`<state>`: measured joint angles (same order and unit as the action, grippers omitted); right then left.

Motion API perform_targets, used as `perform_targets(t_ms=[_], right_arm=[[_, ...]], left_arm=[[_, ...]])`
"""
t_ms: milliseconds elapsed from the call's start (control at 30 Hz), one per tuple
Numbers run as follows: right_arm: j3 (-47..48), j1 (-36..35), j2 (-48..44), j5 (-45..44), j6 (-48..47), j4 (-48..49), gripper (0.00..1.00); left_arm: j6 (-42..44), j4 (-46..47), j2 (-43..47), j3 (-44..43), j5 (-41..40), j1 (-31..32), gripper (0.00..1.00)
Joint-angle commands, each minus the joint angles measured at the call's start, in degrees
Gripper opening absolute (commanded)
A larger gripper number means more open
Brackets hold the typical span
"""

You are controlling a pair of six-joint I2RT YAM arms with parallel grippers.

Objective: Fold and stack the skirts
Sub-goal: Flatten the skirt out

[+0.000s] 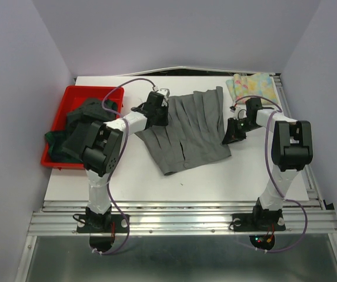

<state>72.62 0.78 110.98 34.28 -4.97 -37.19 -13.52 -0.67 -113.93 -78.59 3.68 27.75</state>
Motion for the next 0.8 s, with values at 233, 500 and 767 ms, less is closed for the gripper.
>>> perform_targets(t_ms=[233, 500, 767], right_arm=[[3.14, 0.19, 0.82, -0.18, -2.23, -2.62, 0.56], [3.32, 0.19, -0.15, -0.36, -3.03, -3.94, 0.56], [4.46, 0.19, 0.56, 0.17, -2.32, -4.65, 0.71]], left_arm=[[-0.28, 2.51, -0.50, -6.05, -0.87, -3.31, 0.00], [-2.29, 0.31, 2.13, -2.90, 4.40, -4.90, 0.48], [-5.81, 2.86, 1.08, -0.26, 7.30, -4.81, 0.51]])
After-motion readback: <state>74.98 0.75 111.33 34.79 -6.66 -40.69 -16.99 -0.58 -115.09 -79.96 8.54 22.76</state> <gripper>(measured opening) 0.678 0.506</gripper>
